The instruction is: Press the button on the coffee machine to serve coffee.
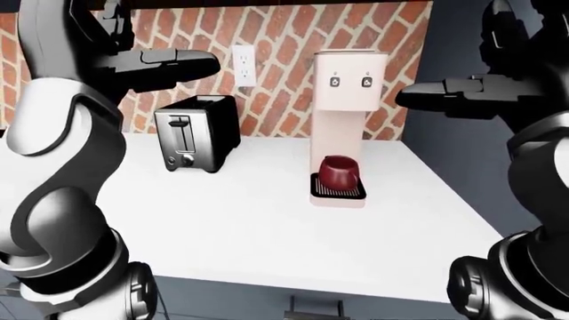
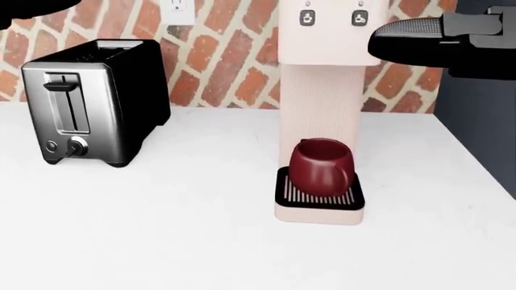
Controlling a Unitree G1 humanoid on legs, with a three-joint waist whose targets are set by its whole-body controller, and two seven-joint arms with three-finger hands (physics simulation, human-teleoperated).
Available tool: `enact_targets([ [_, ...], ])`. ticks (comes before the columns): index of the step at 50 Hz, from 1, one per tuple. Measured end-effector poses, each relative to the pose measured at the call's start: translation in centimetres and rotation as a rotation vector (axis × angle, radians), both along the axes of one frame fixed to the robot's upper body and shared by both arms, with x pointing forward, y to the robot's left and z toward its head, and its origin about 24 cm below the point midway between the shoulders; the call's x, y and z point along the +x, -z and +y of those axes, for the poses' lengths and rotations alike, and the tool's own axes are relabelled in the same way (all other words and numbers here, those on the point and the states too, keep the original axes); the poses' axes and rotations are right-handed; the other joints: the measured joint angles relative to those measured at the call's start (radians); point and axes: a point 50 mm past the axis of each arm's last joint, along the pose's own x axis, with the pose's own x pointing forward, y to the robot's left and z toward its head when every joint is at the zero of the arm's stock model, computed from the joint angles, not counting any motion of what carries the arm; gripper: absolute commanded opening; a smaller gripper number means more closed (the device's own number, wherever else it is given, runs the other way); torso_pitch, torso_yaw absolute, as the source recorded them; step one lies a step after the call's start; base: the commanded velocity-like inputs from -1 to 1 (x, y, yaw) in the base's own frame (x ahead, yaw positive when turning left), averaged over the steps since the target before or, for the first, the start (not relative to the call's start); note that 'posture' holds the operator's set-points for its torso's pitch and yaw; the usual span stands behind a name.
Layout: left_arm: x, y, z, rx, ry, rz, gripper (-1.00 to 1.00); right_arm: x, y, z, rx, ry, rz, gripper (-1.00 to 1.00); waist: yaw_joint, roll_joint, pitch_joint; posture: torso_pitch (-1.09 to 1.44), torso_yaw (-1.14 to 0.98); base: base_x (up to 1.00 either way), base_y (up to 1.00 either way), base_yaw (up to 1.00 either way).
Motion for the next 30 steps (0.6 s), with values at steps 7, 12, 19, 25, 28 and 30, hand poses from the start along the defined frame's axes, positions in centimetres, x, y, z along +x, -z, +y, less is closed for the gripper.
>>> enact_targets([
  [7,0.2,0.3,-0.1,-0.002,0.0,0.009,1.0,0.7,0.1,2.3,-0.023,-0.08,0.007,1.0,-0.002,0.005,-0.001,-0.61,0.0,0.0,0.0,0.0],
  [12,0.3,0.3,-0.1,-0.001,0.001,0.01,1.0,1.2,-0.2,4.1,-0.052,-0.142,0.021,1.0,-0.001,0.007,0.004,-0.61,0.0,0.0,0.0,0.0],
  [19,0.2,0.2,0.2,-0.005,-0.013,0.001,1.0,0.9,0.1,5.9,-0.082,-0.184,0.013,1.0,0.002,0.008,0.001,-0.61,0.0,0.0,0.0,0.0],
  [25,0.2,0.2,0.2,-0.005,-0.013,0.002,1.0,1.1,0.7,7.8,-0.106,-0.237,0.04,1.0,0.003,0.014,0.001,-0.61,0.0,0.0,0.0,0.0],
  [28,0.2,0.2,0.1,-0.005,-0.011,0.0,1.0,1.2,0.8,8.5,-0.119,-0.258,0.049,1.0,0.004,0.017,0.001,-0.61,0.0,0.0,0.0,0.0],
  [30,0.1,0.2,0.1,-0.005,-0.012,0.0,1.0,1.2,0.8,8.8,-0.123,-0.267,0.053,1.0,0.004,0.018,0.001,-0.61,0.0,0.0,0.0,0.0],
])
